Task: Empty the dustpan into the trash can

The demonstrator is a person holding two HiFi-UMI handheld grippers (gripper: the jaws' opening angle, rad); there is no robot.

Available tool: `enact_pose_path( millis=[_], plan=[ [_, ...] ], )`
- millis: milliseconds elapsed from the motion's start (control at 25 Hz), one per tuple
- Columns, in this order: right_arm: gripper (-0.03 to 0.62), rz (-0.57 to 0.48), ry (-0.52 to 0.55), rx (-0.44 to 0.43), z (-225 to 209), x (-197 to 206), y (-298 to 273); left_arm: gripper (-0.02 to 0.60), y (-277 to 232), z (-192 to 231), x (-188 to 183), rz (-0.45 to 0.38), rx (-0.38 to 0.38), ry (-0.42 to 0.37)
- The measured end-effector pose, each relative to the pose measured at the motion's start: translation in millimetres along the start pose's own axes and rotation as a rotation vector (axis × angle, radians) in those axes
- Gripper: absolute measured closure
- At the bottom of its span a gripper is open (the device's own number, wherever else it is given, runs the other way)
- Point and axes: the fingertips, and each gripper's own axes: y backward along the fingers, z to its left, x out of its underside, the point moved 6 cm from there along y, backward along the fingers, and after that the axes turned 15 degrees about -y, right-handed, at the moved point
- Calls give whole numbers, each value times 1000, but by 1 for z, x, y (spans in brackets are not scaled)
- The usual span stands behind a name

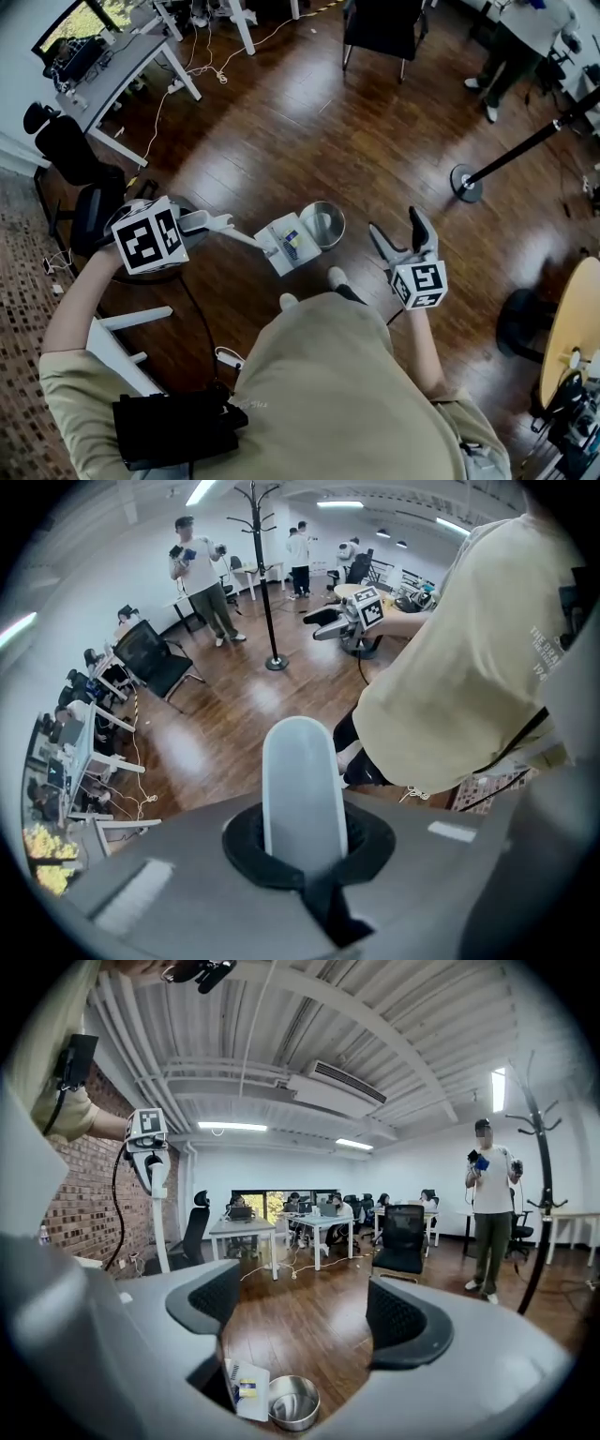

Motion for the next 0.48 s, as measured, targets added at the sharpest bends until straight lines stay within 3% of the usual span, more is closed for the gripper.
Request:
enact_pose_path(
  millis=[200, 480],
  plan=[
    [178, 13, -23, 24, -10, 12, 23, 581, -24, 28, -16, 16, 49, -13],
    [178, 19, -69, 49, -10, 22, 34, 581, -68, 71, -42, 43, 105, 25]
  ],
)
